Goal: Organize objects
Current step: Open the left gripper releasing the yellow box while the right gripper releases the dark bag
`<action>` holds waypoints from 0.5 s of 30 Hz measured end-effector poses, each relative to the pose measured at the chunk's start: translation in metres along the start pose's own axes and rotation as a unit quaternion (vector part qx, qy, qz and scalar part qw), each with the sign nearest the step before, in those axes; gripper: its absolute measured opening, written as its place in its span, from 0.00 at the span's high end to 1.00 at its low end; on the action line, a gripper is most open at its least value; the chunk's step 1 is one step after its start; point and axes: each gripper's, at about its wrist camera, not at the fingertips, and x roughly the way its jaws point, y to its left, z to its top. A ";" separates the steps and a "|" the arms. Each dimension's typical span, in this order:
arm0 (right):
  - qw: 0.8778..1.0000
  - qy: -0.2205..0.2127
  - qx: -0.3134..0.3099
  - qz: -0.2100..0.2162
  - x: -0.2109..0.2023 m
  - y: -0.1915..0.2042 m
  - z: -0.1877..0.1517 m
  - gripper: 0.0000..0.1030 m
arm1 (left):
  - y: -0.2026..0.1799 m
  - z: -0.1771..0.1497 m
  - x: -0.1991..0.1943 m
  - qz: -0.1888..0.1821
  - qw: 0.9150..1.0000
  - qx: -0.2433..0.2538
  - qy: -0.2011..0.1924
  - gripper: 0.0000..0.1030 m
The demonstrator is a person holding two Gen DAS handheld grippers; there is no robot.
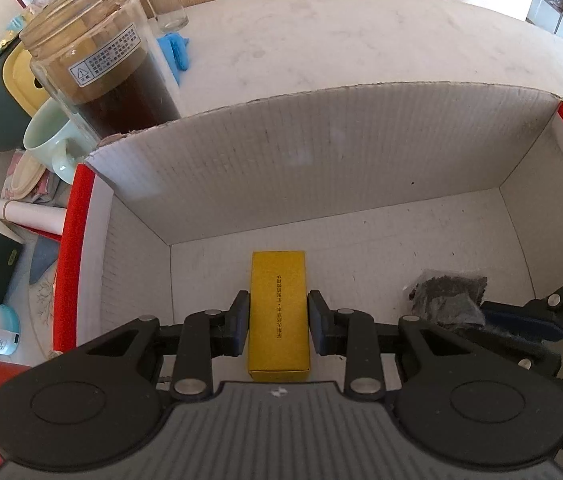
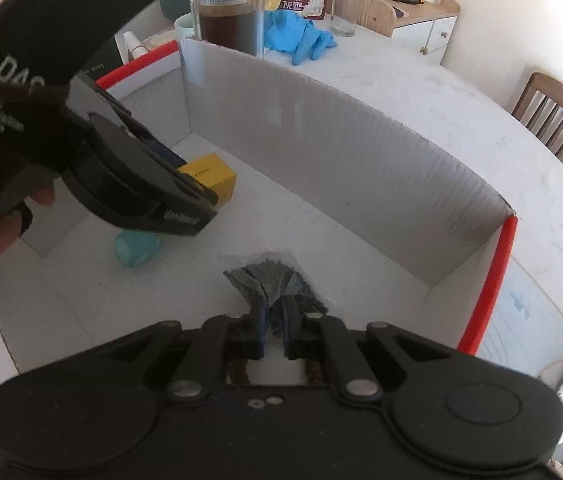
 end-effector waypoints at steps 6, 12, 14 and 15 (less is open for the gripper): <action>1.000 -0.002 0.010 0.006 -0.002 -0.005 0.002 0.82 | 0.002 -0.001 -0.002 0.003 1.000 -0.003 -0.001 0.70; 0.999 -0.019 0.025 0.022 -0.017 -0.010 -0.005 0.68 | 0.004 -0.004 -0.011 -0.002 1.000 -0.014 -0.015 0.55; 0.999 -0.027 0.030 0.029 -0.024 -0.013 -0.007 0.66 | 0.005 -0.005 -0.016 -0.002 0.999 -0.021 -0.024 0.42; 0.999 -0.030 0.031 0.032 -0.028 -0.014 -0.008 0.64 | 0.005 -0.006 -0.020 -0.003 0.999 -0.023 -0.031 0.40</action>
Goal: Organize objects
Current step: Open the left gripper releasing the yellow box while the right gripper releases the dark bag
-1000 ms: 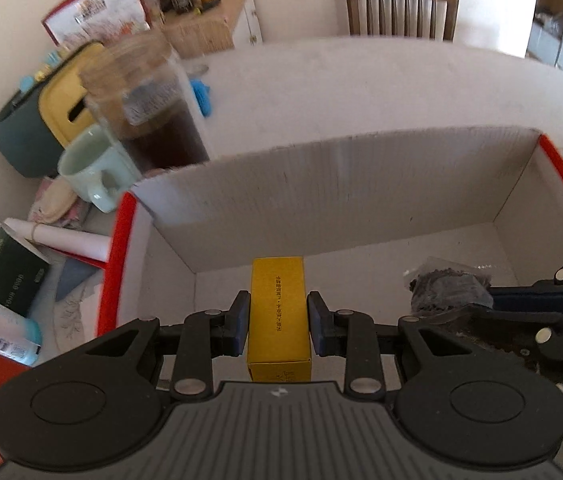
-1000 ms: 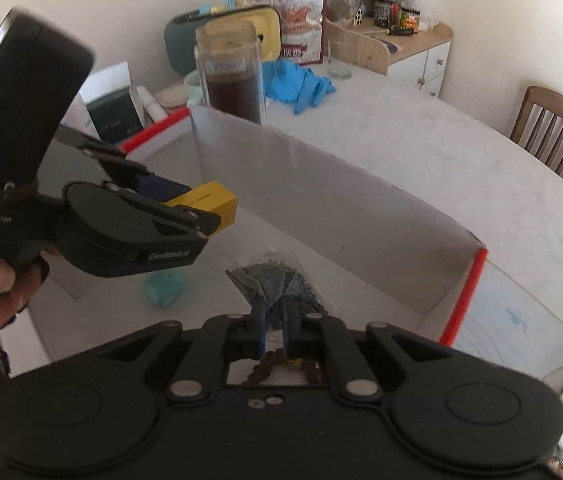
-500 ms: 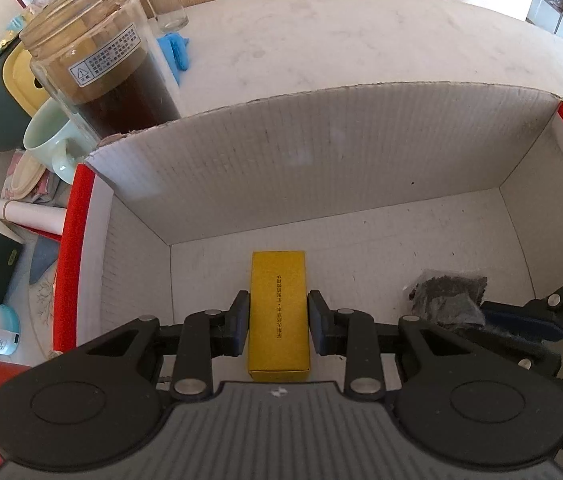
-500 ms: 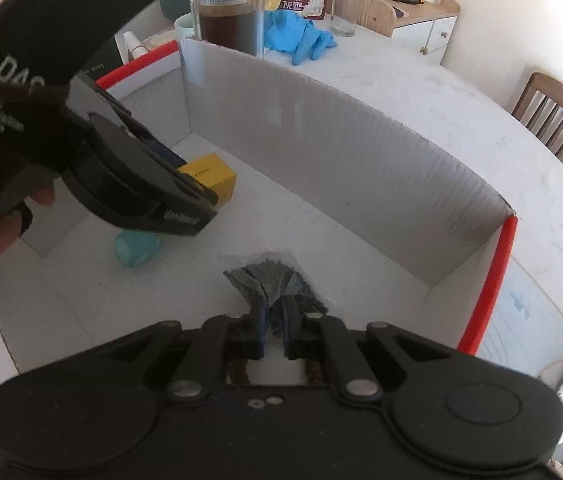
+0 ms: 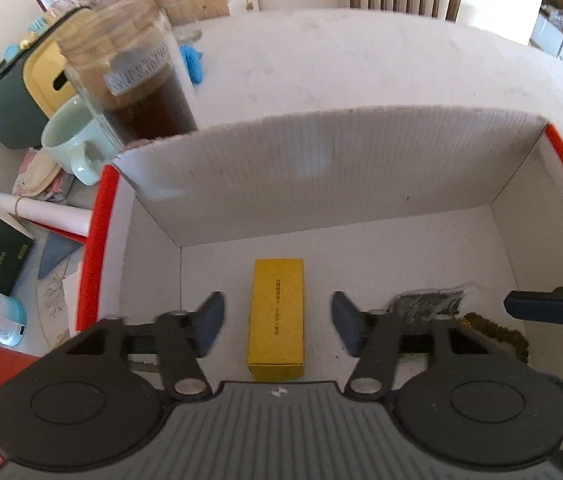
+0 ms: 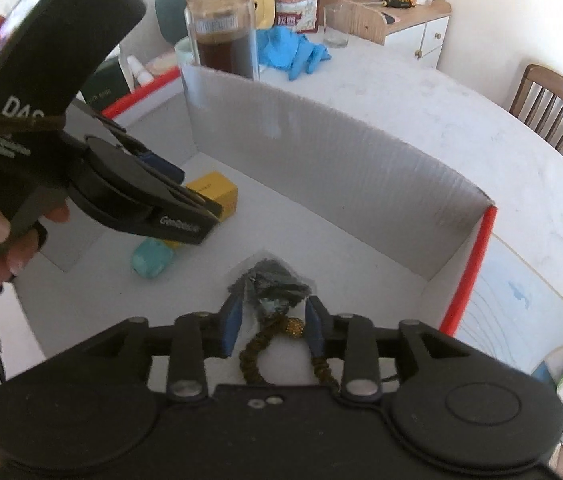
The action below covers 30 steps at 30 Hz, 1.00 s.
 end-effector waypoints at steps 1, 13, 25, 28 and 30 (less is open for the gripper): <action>1.000 -0.003 0.001 0.002 -0.003 -0.001 -0.001 0.63 | -0.001 0.000 -0.003 0.000 1.000 0.000 -0.004 0.40; 0.998 -0.051 0.015 0.030 -0.048 -0.009 -0.014 0.48 | -0.005 -0.010 -0.042 -0.002 0.999 -0.012 -0.042 0.40; 0.992 -0.107 0.036 0.055 -0.102 -0.020 -0.035 0.26 | -0.027 -0.035 -0.098 0.007 0.994 -0.013 -0.112 0.31; 0.990 -0.115 0.045 0.062 -0.115 -0.027 -0.043 0.20 | -0.033 -0.040 -0.111 0.000 0.992 -0.017 -0.127 0.23; 0.989 -0.124 0.049 0.064 -0.123 -0.032 -0.050 0.16 | -0.037 -0.044 -0.119 -0.009 0.990 -0.024 -0.136 0.19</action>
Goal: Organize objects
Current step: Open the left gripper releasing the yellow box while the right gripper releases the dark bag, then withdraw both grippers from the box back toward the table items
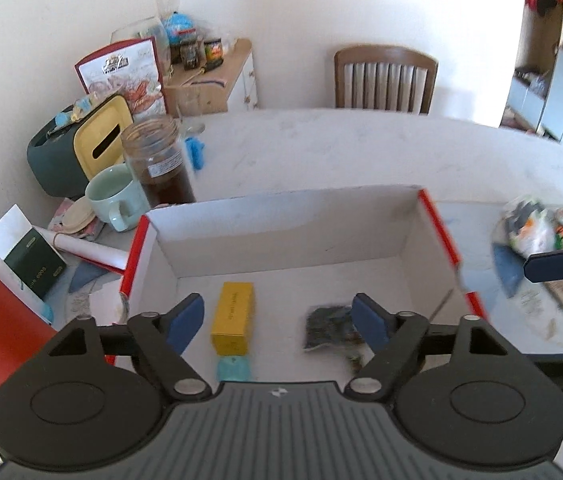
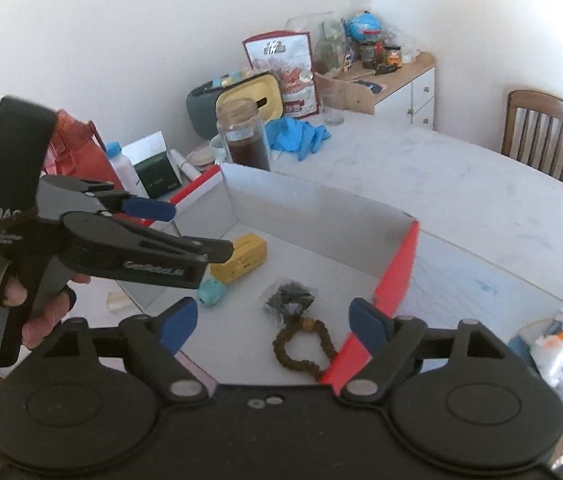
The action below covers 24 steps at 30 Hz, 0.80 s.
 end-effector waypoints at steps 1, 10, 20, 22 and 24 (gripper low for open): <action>1.000 -0.006 0.002 0.000 -0.006 -0.003 -0.002 0.14 | -0.002 -0.001 -0.005 -0.003 1.000 -0.004 -0.004 0.19; 0.998 -0.044 0.033 -0.018 -0.058 -0.034 -0.029 0.03 | -0.034 -0.006 -0.030 -0.018 0.999 -0.011 -0.033 0.17; 0.992 -0.062 0.085 -0.063 -0.109 -0.081 -0.067 0.03 | -0.082 -0.008 -0.040 -0.061 0.996 -0.008 -0.056 0.00; 0.991 -0.064 0.092 -0.072 -0.120 -0.091 -0.075 0.03 | -0.094 -0.008 -0.039 -0.079 0.995 -0.006 -0.057 0.00; 0.989 -0.067 0.095 -0.087 -0.131 -0.102 -0.084 0.03 | -0.108 -0.009 -0.039 -0.099 0.993 -0.002 -0.058 0.00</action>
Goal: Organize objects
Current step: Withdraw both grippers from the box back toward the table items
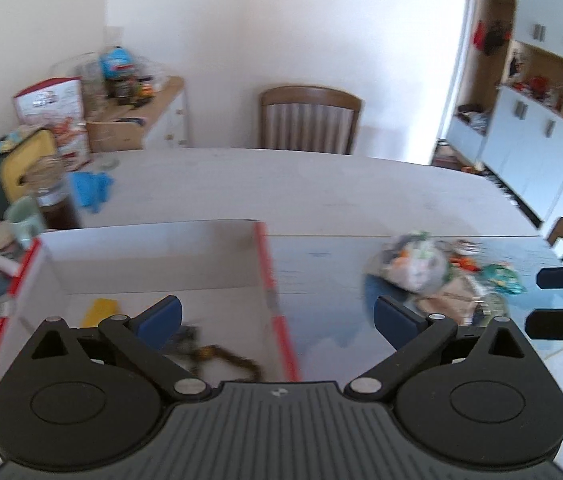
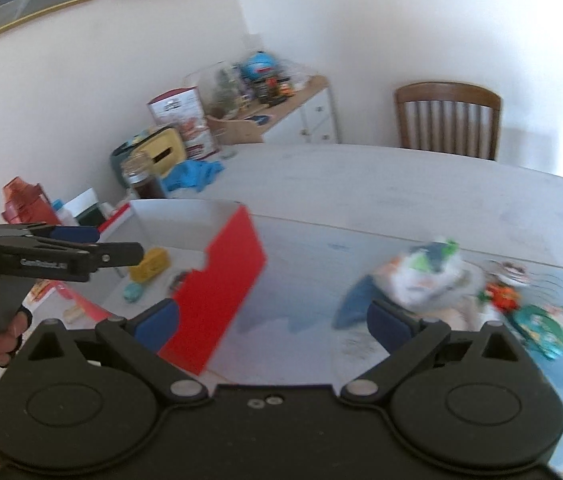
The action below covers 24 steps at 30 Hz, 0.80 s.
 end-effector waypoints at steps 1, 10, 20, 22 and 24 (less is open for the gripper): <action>1.000 -0.002 -0.001 -0.010 -0.005 -0.007 -0.003 0.03 | -0.007 0.000 0.002 -0.008 1.000 0.001 0.001 0.00; 0.997 0.003 0.009 -0.078 -0.031 -0.067 -0.023 0.04 | -0.072 -0.004 0.038 -0.070 0.997 0.023 0.036 0.00; 0.991 0.003 0.033 -0.126 -0.041 -0.129 -0.032 0.05 | -0.140 -0.003 0.082 -0.084 0.994 0.063 0.033 0.00; 0.990 0.005 0.036 -0.136 -0.039 -0.142 -0.033 0.05 | -0.150 -0.001 0.092 -0.079 0.994 0.073 0.030 0.00; 0.989 0.006 0.040 -0.142 -0.036 -0.154 -0.035 0.05 | -0.161 -0.001 0.102 -0.067 0.994 0.086 0.026 0.00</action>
